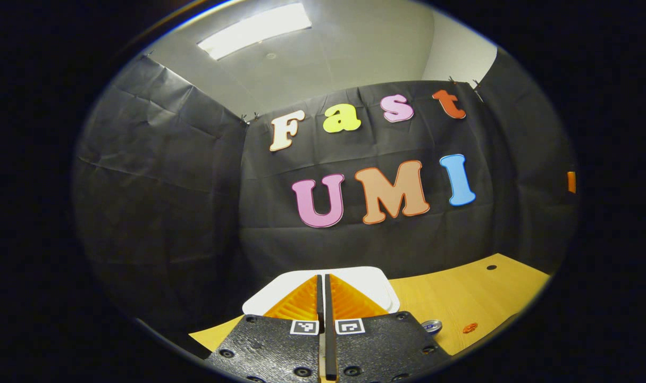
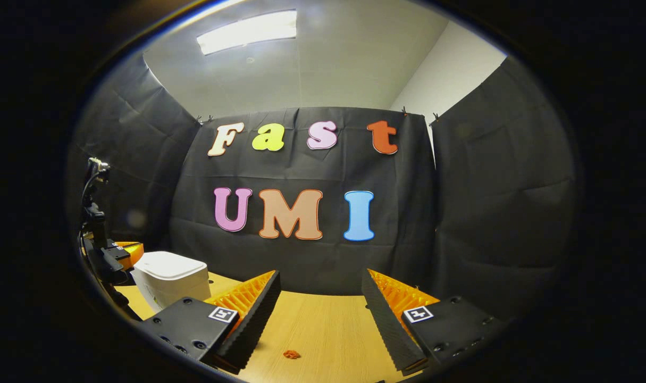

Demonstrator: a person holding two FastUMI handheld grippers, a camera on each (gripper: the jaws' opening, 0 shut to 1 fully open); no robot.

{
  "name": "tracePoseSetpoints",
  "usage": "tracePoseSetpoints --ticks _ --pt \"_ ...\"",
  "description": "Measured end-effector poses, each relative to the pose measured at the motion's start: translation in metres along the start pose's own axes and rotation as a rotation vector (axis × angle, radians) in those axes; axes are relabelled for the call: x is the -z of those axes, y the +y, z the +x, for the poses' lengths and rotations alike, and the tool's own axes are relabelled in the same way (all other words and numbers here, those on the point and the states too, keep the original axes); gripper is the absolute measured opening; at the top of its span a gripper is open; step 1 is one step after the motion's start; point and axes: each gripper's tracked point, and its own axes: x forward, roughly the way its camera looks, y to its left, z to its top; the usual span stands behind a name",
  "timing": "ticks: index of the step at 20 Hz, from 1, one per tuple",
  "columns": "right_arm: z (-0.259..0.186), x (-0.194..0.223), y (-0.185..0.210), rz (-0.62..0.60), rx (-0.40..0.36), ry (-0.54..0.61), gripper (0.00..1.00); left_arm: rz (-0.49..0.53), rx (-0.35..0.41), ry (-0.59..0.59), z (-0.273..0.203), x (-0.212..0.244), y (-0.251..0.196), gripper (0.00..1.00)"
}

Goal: Press the lid of the desktop garbage bin to open it, pick up the crumpled paper on the desktop and throw it into the bin, then pick up the pop can on the desktop and drop it into the bin, and finally close the garbage bin lid.

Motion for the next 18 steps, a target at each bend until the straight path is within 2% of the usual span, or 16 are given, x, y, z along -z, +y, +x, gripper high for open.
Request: tracePoseSetpoints --ticks 5,6,8,11,13,15,18 --pt "0.003 0.002 0.0 -0.016 0.009 0.009 0.96 -0.033 0.006 0.062 0.01 0.032 0.004 0.0" --pt "0.003 0.004 0.0 -0.015 0.01 0.013 0.96 -0.048 0.001 0.105 0.006 0.047 0.004 0.0" --pt "0.004 0.007 0.001 -0.007 0.008 0.024 0.97 -0.064 -0.009 -0.005 0.009 0.026 0.007 0.0" --pt "0.008 0.013 0.007 -0.009 -0.002 0.044 0.97 -0.061 -0.043 -0.017 0.009 0.039 0.006 0.0" --pt "0.007 0.016 0.012 -0.015 -0.01 0.05 0.97 -0.118 -0.067 -0.041 0.007 0.037 0.009 0.0" --pt "0.008 0.017 0.017 -0.016 -0.022 0.055 0.97 -0.151 -0.063 -0.048 0.007 0.038 0.008 0.0" --pt "0.01 0.019 0.024 -0.001 -0.042 0.056 0.97 -0.129 -0.031 -0.03 0.008 0.038 0.006 0.0"
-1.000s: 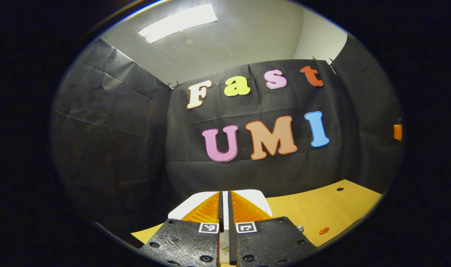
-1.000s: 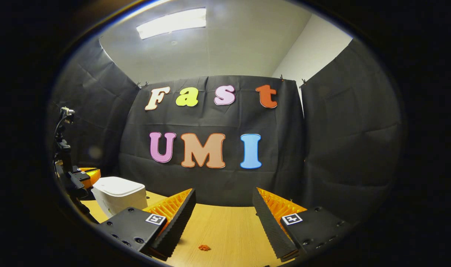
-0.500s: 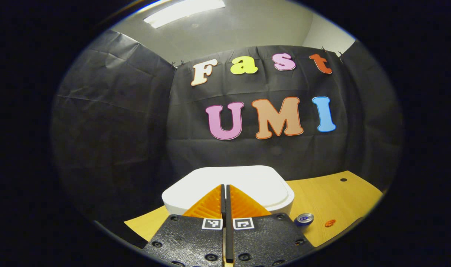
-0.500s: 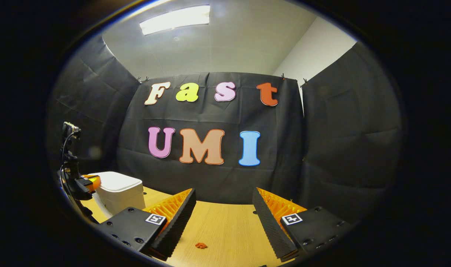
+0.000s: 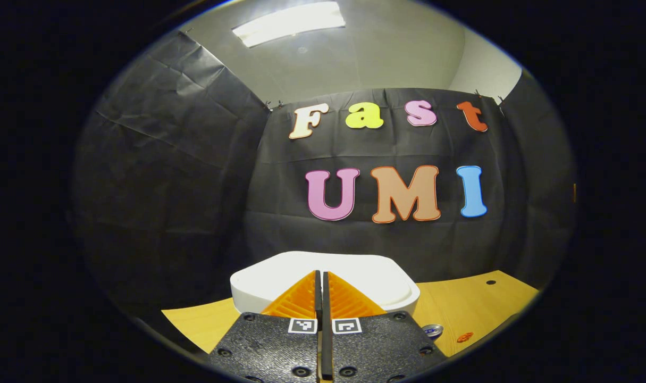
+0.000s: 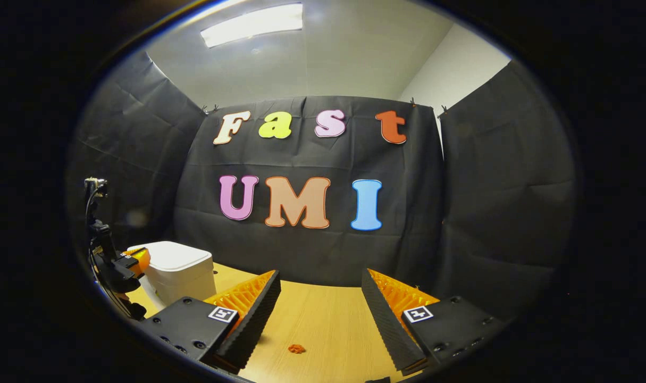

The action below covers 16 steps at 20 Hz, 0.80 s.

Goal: Press the lid of the desktop garbage bin to open it, pick up the crumpled paper on the desktop and throw it into the bin, then pick up the pop can on the desktop and drop it into the bin, and finally close the garbage bin lid.

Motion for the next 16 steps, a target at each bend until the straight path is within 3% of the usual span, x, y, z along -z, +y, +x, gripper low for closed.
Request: tracePoseSetpoints --ticks 5,12,16 --pt "0.001 0.008 0.001 0.013 -0.012 0.011 0.97 0.129 0.016 -0.006 -0.001 -0.013 -0.001 0.0" --pt "0.013 0.051 -0.002 -0.022 -0.027 0.102 0.97 0.075 0.036 -0.139 -0.008 -0.084 -0.007 0.0" --pt "0.033 0.116 0.007 -0.035 -0.104 0.272 0.97 0.042 0.069 -0.149 -0.037 -0.093 -0.016 0.0"
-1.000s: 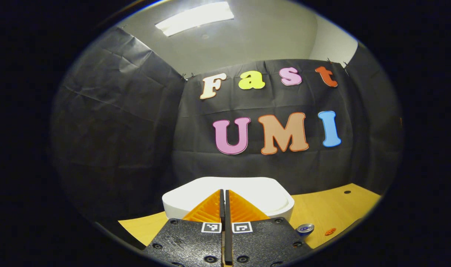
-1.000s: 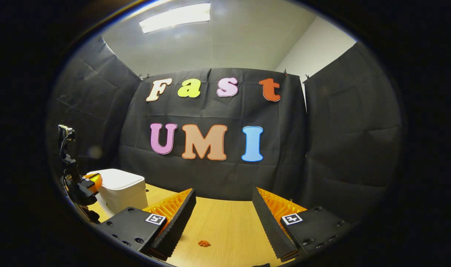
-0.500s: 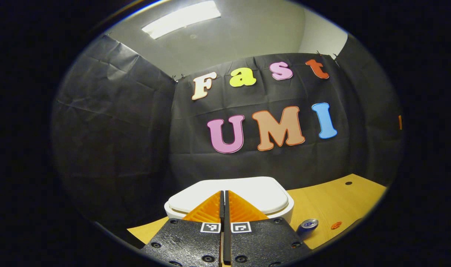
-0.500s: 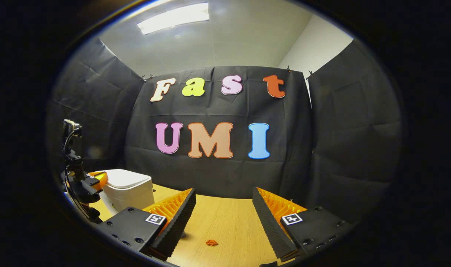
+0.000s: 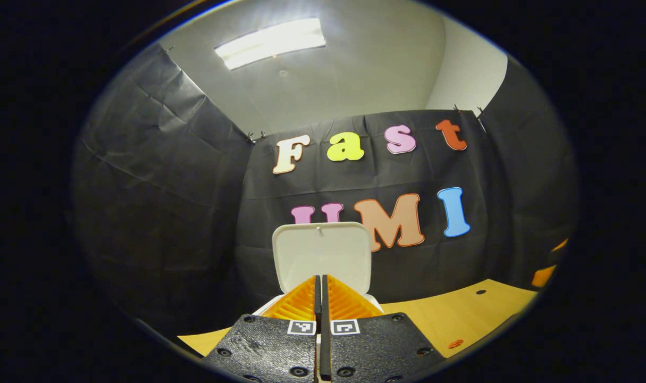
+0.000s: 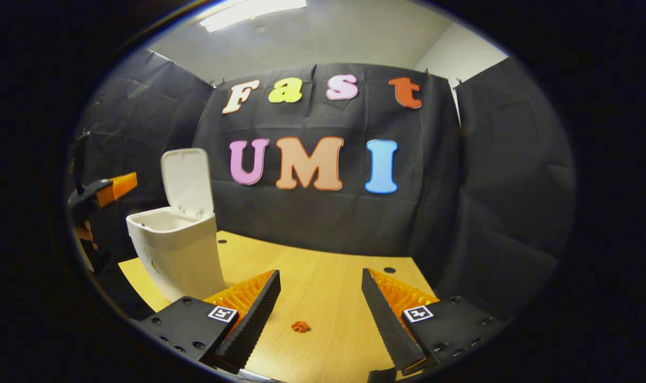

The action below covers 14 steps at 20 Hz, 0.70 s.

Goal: Press the lid of the desktop garbage bin to open it, pick up the crumpled paper on the desktop and throw it into the bin, then pick up the pop can on the desktop and drop it into the bin, and finally close the garbage bin lid.

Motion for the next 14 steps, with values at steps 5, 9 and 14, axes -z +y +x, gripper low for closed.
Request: tracePoseSetpoints --ticks 5,9,14 --pt "0.055 0.083 0.011 -0.068 -0.089 0.276 0.98 0.063 -0.007 0.014 -0.033 0.001 -0.006 0.0" --pt "0.097 0.127 0.024 -0.058 -0.176 0.424 0.98 0.049 -0.043 0.069 -0.049 0.014 0.003 0.11" --pt "0.145 0.163 0.031 -0.089 -0.227 0.562 0.99 0.118 -0.138 0.116 -0.063 0.022 0.034 0.44"
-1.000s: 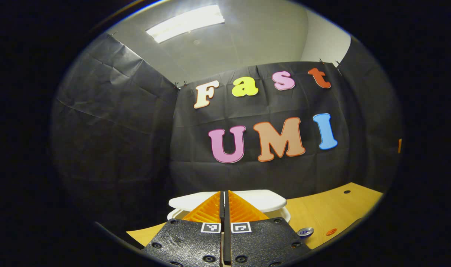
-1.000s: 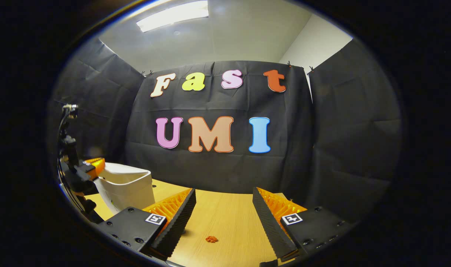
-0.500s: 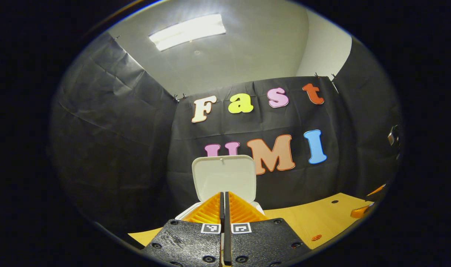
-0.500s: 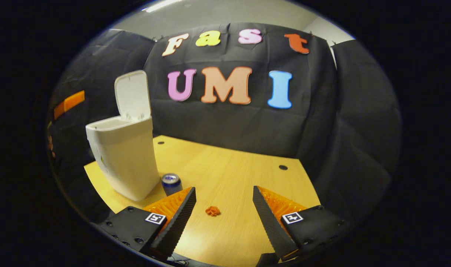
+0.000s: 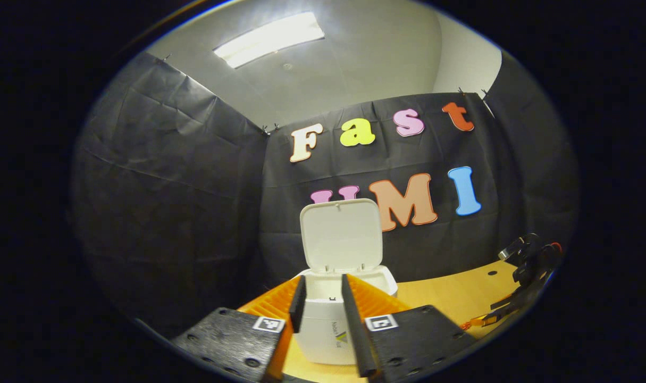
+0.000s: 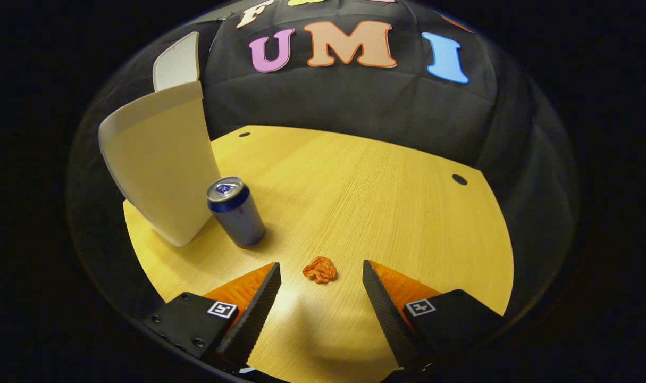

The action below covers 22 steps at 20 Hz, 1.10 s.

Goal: Press the lid of the desktop garbage bin to open it, pick up the crumpled paper on the desktop and throw it into the bin, then pick up the pop can on the desktop and drop it into the bin, and finally close the garbage bin lid.

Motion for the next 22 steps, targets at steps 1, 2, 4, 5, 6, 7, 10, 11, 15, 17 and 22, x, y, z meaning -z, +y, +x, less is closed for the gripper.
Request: tracePoseSetpoints --ticks 1,2,4,5,6,7,10,11,15,17,22 --pt "0.008 0.001 0.0 -0.003 -0.008 0.019 1.0 0.016 -0.012 0.01 0.0 0.002 0.004 0.61" --pt "0.017 0.005 0.0 -0.001 -0.015 0.038 0.99 0.035 -0.038 0.018 -0.003 0.005 0.011 0.78" --pt "0.029 0.008 0.002 0.014 -0.031 0.069 0.99 0.052 -0.062 0.033 -0.008 0.01 0.019 0.95" --pt "0.035 0.008 0.003 0.021 -0.037 0.079 0.98 0.059 -0.078 0.039 -0.011 0.012 0.024 0.94" --pt "0.039 0.008 0.003 0.026 -0.037 0.087 0.97 0.064 -0.093 0.044 -0.013 0.013 0.029 0.94" --pt "0.043 0.008 0.003 0.03 -0.041 0.095 0.94 0.068 -0.108 0.05 -0.016 0.014 0.034 0.94" --pt "0.052 0.014 0.01 0.041 -0.057 0.129 0.84 0.076 -0.156 0.07 -0.024 0.019 0.05 0.93" --pt "0.054 0.016 0.01 0.036 -0.055 0.14 0.78 0.078 -0.172 0.075 -0.027 0.019 0.055 0.94" --pt "0.053 0.022 0.003 -0.013 -0.023 0.165 0.51 0.091 -0.21 0.089 -0.033 0.023 0.068 0.94" --pt "0.056 0.023 0.007 -0.02 -0.028 0.174 0.38 0.086 -0.212 0.09 -0.031 0.025 0.068 0.93" --pt "0.055 0.024 0.006 0.025 -0.011 0.205 0.22 0.064 -0.194 0.079 -0.031 0.024 0.06 0.93"
